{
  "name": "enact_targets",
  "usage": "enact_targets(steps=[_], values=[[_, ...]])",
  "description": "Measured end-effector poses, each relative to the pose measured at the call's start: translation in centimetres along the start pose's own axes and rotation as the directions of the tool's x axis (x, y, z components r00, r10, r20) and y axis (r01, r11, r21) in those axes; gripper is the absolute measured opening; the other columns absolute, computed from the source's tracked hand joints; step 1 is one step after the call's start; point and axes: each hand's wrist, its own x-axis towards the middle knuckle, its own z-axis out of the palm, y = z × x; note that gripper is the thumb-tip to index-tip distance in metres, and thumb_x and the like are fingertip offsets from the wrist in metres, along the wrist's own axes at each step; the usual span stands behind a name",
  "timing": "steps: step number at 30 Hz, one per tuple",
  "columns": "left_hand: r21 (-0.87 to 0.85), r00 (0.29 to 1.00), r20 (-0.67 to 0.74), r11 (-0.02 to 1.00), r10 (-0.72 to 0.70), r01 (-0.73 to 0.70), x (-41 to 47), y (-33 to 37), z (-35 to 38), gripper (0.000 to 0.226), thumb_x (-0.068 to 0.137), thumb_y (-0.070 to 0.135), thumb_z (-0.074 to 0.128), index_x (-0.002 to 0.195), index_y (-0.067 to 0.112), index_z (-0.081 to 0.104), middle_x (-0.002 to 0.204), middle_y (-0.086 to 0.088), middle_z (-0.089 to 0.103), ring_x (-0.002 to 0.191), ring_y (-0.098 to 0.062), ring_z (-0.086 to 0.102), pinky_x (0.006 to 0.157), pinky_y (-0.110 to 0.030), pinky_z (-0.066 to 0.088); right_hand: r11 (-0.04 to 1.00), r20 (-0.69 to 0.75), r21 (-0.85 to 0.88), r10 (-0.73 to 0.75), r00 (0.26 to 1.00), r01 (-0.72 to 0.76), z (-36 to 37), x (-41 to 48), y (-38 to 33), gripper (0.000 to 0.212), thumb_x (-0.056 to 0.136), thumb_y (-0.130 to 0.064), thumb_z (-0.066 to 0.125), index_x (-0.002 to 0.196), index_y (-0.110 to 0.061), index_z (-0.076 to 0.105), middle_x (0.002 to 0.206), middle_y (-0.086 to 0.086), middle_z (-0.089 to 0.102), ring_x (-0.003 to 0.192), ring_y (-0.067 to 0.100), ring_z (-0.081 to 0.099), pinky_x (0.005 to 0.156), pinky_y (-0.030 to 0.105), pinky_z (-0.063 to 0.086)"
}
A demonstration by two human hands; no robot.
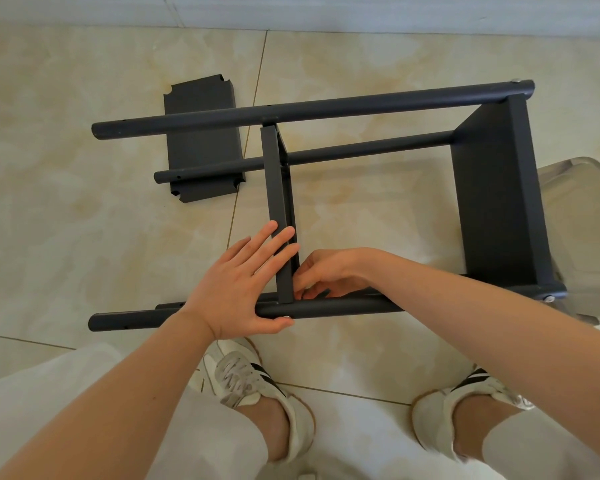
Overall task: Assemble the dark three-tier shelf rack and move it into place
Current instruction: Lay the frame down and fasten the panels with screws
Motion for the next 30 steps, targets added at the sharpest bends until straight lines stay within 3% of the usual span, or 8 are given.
enact_targets(steps=[6,16,24,30], values=[[0.007,1.0,-0.003,1.0,-0.001,0.001,0.0,0.0,0.1,0.102,0.083,0.081,0.043,0.161,0.023,0.011,0.17,0.002,0.004,0.157,-0.022,0.0,0.123,-0.04,0.012,1.0,0.033,0.003,0.004,0.999,-0.004,-0.5,0.1,0.0,0.011,0.09,-0.017,0.067,0.096,-0.011,0.075,0.098,0.006,0.073,0.095,0.021,0.069,0.094,0.038,0.053],[0.014,1.0,-0.009,1.0,0.001,-0.001,0.1,-0.1,0.3,0.102,0.083,0.08,0.043,0.161,0.024,0.01,0.17,0.002,0.002,0.157,-0.023,0.0,0.124,-0.04,0.011,1.0,0.036,-0.024,0.014,0.999,-0.013,-0.5,0.0,-0.5,0.01,0.092,-0.014,0.067,0.099,-0.012,0.073,0.1,0.004,0.073,0.097,0.02,0.068,0.095,0.037,0.053],[0.012,1.0,-0.012,1.0,0.002,-0.002,0.1,-0.1,0.3,0.103,0.083,0.08,0.045,0.161,0.023,0.011,0.17,0.003,0.002,0.157,-0.023,0.0,0.123,-0.04,0.011,0.996,-0.015,-0.08,0.033,0.999,-0.034,-0.4,-0.4,-1.0,0.009,0.092,-0.014,0.066,0.087,-0.014,0.074,0.081,-0.001,0.07,0.078,0.013,0.062,0.071,0.024,0.051],[0.011,1.0,-0.007,1.0,-0.001,0.001,0.0,-0.1,0.3,0.102,0.083,0.08,0.044,0.161,0.022,0.013,0.17,0.002,0.003,0.157,-0.023,0.0,0.124,-0.043,0.017,0.998,-0.011,-0.059,0.017,1.0,-0.017,-0.3,-0.3,-0.6,0.009,0.092,-0.013,0.066,0.09,-0.012,0.074,0.087,0.002,0.071,0.086,0.017,0.064,0.079,0.028,0.052]])
